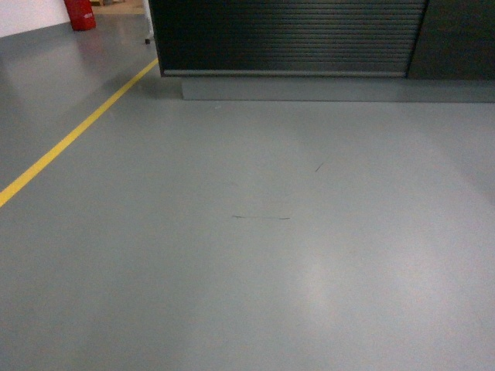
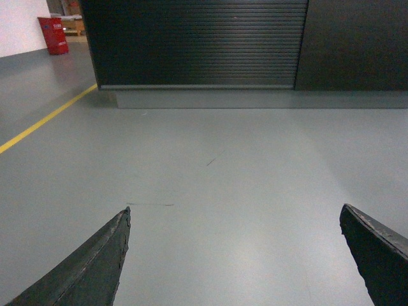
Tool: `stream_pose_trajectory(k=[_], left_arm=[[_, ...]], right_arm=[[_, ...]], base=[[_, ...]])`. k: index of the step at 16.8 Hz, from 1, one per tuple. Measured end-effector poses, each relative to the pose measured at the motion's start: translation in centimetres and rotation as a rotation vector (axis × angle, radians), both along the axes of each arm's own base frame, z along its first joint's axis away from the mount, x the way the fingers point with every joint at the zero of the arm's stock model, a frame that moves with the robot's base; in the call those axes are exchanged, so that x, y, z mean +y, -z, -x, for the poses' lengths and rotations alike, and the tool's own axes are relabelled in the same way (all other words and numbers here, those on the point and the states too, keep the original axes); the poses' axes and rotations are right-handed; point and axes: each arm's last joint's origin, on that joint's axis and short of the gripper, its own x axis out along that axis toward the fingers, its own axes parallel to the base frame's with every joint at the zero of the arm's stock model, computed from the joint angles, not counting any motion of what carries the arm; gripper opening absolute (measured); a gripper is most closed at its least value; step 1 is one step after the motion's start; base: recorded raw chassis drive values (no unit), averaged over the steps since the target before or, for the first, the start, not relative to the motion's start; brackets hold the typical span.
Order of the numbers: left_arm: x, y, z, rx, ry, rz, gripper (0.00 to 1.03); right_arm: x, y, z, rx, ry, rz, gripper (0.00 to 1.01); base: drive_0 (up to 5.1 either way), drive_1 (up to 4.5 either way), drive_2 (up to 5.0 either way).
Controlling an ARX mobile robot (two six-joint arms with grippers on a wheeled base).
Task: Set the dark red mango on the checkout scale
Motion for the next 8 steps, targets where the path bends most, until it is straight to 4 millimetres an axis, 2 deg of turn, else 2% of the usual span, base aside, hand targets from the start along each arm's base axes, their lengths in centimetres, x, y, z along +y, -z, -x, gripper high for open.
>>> stream_pose_trajectory(k=[8], left_arm=[[0.00,0.00,0.00,0.000,0.000,0.000,0.98]], right_arm=[[0.00,0.00,0.00,0.000,0.000,0.000,0.98]], base=[[0.0,0.00,0.0]])
